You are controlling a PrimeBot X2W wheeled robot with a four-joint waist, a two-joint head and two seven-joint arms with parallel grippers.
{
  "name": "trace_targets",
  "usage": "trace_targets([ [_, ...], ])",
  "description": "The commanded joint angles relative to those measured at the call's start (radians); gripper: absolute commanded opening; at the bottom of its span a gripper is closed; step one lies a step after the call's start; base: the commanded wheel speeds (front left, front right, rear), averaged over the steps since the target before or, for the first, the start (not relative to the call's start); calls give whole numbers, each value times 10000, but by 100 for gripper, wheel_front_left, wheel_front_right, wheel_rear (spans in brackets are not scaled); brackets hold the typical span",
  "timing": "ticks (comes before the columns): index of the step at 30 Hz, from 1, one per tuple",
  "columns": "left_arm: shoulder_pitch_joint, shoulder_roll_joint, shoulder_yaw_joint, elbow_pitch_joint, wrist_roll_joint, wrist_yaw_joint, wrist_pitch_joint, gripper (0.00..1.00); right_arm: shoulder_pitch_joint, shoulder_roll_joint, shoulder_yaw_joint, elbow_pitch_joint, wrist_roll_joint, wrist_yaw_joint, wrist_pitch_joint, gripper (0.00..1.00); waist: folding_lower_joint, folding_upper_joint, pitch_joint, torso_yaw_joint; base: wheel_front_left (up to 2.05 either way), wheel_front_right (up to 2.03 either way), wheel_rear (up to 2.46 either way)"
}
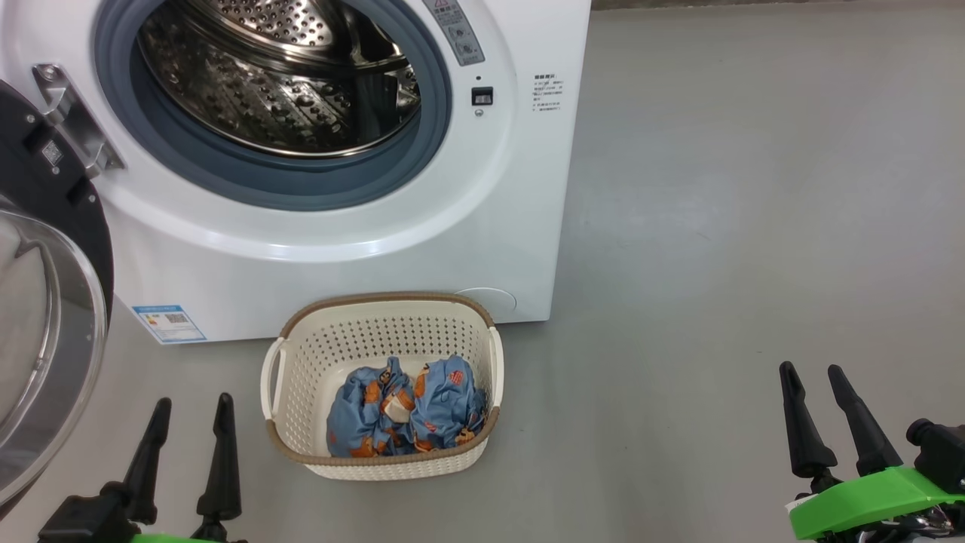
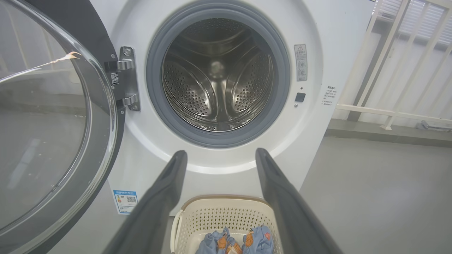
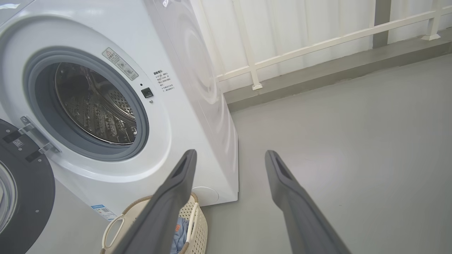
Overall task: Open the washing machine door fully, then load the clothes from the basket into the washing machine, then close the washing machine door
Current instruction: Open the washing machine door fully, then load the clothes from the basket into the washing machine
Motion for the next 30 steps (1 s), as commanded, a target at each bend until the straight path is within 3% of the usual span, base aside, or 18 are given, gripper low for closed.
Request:
trace_targets([
  [1, -216, 176, 292, -290, -48, -21, -65, 100, -343, -135, 119, -261, -34, 75, -122, 100, 0, 0, 13, 10, 0, 0, 0],
  [13, -336, 254, 239, -199, -199, -21, -65, 100, -423, -82, 104, -293, -50, 75, -122, 100, 0, 0, 173, -3, 9, -24, 15],
  [30, -573, 424, -109, -200, -223, -21, -65, 100, -488, 3, 78, -333, -78, 75, -122, 100, 0, 0, 392, 3, 115, -154, 39],
])
